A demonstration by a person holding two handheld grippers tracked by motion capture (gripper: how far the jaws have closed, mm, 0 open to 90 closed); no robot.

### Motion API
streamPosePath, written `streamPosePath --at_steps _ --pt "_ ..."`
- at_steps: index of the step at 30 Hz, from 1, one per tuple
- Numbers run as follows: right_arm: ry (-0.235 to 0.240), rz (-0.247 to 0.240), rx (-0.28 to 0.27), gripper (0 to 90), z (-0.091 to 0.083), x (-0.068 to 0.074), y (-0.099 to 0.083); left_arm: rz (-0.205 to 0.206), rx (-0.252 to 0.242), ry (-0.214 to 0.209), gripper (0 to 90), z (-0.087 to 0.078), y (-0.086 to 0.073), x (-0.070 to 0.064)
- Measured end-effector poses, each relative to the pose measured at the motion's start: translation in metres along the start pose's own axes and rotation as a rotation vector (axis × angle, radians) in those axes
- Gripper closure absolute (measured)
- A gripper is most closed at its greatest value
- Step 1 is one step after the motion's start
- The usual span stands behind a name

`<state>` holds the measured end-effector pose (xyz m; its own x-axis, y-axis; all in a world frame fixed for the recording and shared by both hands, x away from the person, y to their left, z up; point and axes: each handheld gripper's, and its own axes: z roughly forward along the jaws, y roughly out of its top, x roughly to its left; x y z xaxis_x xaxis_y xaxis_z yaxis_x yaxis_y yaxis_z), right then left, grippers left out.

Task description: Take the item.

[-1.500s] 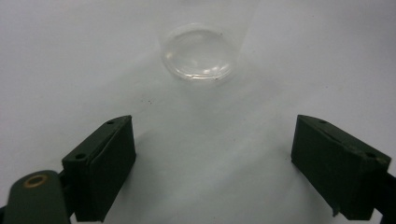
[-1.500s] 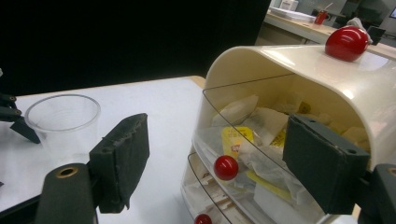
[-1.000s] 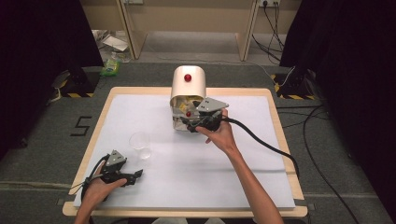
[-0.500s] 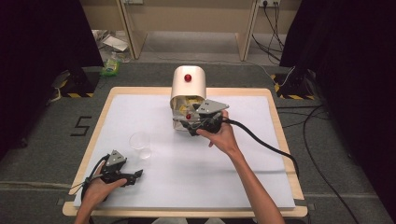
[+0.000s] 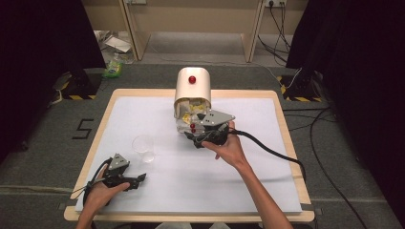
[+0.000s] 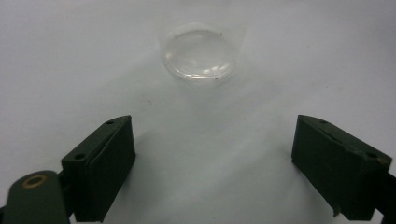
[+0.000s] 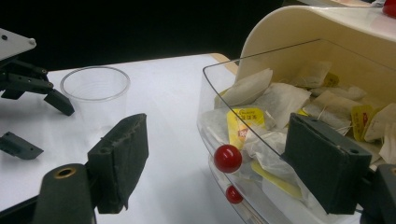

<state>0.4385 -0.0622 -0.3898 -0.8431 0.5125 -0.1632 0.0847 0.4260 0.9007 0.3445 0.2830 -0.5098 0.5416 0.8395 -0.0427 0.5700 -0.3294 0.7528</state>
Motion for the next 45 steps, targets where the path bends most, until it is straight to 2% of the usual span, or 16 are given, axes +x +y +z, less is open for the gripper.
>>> streamPosePath --at_steps 16,23,45 --pt "0.004 -0.013 -0.008 24.2 -0.007 0.007 -0.003 0.0 0.0 0.0 12.6 0.0 0.0 0.0" --pt "0.016 -0.002 -0.011 24.2 -0.011 0.011 -0.005 0.0 0.0 0.0 12.6 0.0 0.0 0.0" --pt "0.027 -0.02 0.005 26.0 -0.018 0.022 -0.008 0.0 0.0 0.001 12.6 0.0 0.0 0.0"
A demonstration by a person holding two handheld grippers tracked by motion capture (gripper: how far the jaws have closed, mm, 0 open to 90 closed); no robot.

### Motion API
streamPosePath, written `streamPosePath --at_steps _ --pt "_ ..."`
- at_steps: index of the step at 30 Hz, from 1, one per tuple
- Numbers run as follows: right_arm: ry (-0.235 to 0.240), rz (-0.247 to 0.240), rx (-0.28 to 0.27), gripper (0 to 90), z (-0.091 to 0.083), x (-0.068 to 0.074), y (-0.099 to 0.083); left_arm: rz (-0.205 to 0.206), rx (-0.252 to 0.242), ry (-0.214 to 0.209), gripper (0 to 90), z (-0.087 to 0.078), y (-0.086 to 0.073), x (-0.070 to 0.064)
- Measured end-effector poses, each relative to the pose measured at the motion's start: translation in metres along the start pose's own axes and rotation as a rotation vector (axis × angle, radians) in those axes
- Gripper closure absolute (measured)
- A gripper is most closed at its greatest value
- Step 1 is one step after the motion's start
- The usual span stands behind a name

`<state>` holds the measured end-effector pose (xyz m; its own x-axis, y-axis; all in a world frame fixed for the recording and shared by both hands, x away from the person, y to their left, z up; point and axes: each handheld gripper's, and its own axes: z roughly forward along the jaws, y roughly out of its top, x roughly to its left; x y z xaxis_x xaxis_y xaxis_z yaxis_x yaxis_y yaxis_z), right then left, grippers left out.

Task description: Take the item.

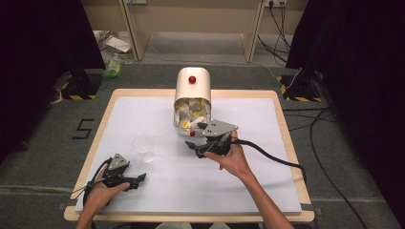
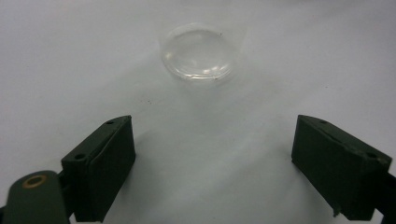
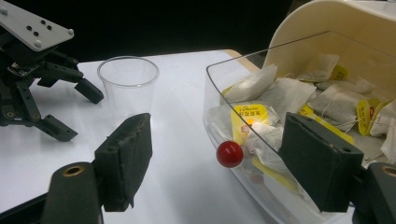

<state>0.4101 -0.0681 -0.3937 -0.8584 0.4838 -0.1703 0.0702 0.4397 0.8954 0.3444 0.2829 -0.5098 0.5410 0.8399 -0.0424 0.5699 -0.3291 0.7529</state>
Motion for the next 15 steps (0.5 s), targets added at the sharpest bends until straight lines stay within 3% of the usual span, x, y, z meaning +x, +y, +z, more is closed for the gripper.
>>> streamPosePath --at_steps 15 --pt "0.003 -0.012 0.014 27.8 -0.0025 0.0035 -0.001 0.001 0.001 0.0 12.6 -0.0001 0.0 0.0001"
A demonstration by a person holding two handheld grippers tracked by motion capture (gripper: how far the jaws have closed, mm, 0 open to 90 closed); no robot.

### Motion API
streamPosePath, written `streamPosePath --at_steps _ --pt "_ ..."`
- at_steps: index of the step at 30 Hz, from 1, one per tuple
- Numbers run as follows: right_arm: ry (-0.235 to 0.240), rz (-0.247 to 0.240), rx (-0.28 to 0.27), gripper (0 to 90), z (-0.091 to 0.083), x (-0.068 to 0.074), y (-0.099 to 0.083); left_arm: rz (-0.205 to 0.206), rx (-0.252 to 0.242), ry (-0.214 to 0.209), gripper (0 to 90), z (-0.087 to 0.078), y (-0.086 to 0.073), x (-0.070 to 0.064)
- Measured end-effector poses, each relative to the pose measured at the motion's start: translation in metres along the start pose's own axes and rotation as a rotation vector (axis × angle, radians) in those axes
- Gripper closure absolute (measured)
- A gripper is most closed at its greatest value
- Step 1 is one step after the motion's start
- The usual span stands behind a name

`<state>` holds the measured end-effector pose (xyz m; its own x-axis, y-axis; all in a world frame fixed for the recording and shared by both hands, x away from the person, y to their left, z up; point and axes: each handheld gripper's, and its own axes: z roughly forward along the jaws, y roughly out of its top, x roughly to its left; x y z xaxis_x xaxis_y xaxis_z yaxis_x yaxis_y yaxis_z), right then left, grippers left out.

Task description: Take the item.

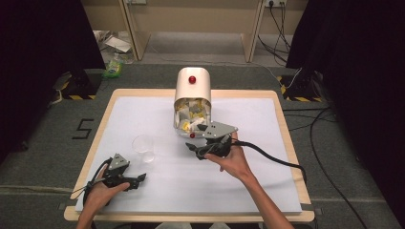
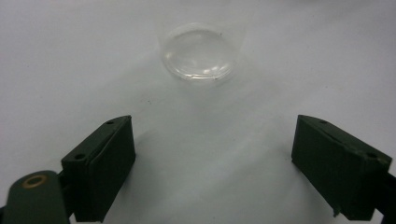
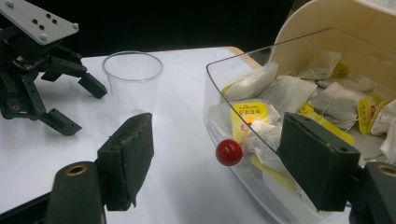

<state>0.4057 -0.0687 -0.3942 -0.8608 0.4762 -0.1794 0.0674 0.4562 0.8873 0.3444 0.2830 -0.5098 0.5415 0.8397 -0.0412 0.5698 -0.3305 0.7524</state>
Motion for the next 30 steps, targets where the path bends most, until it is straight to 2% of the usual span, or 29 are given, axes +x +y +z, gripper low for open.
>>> streamPosePath --at_steps 21,24,30 --pt "-0.008 0.003 -0.006 31.5 -0.002 -0.003 0.002 0.001 0.0 0.001 12.5 0.0 0.0 0.0" --pt "-0.019 0.017 -0.029 32.6 -0.006 -0.006 0.005 -0.001 -0.001 0.0 12.5 0.0 0.0 0.0" --pt "-0.05 0.013 -0.051 36.6 -0.014 -0.017 0.011 0.005 -0.002 0.006 12.5 0.0 0.0 0.0"
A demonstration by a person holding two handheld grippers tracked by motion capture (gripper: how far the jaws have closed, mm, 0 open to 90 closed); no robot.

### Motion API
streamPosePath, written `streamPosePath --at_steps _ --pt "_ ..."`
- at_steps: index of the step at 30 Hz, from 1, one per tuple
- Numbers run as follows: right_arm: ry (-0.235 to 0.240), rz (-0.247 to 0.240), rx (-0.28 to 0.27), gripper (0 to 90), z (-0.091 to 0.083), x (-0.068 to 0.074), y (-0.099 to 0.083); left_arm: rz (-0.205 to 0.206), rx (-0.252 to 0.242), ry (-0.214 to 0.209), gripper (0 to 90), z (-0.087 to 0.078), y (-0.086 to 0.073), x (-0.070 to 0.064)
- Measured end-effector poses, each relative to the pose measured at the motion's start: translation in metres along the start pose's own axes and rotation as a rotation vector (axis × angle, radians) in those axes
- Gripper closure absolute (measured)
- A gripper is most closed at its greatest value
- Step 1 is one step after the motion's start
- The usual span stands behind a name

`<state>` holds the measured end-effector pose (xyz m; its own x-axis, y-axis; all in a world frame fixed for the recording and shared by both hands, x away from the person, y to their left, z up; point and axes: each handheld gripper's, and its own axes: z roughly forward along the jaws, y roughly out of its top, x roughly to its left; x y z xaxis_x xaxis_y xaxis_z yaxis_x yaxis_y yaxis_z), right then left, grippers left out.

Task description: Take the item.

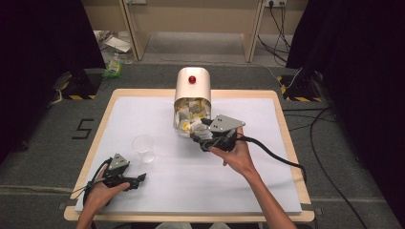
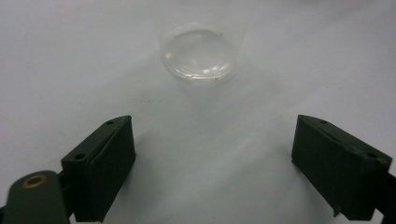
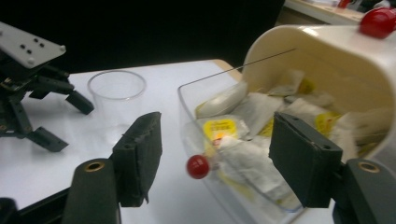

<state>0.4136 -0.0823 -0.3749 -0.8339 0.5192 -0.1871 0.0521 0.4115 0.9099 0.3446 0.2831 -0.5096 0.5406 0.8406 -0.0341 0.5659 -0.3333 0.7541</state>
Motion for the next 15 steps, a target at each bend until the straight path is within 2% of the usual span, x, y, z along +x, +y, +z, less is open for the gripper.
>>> streamPosePath --at_steps 2,6,15 --pt "-0.021 0.002 0.004 41.2 -0.004 -0.007 0.003 0.0 0.0 0.0 12.5 0.0 0.0 0.0" --pt "-0.042 0.009 0.022 45.1 -0.005 -0.016 0.006 0.0 0.0 0.0 12.5 0.0 0.0 0.0" --pt "-0.043 0.027 0.073 51.7 0.005 -0.027 0.004 -0.004 0.001 -0.005 12.5 0.0 0.0 0.0"
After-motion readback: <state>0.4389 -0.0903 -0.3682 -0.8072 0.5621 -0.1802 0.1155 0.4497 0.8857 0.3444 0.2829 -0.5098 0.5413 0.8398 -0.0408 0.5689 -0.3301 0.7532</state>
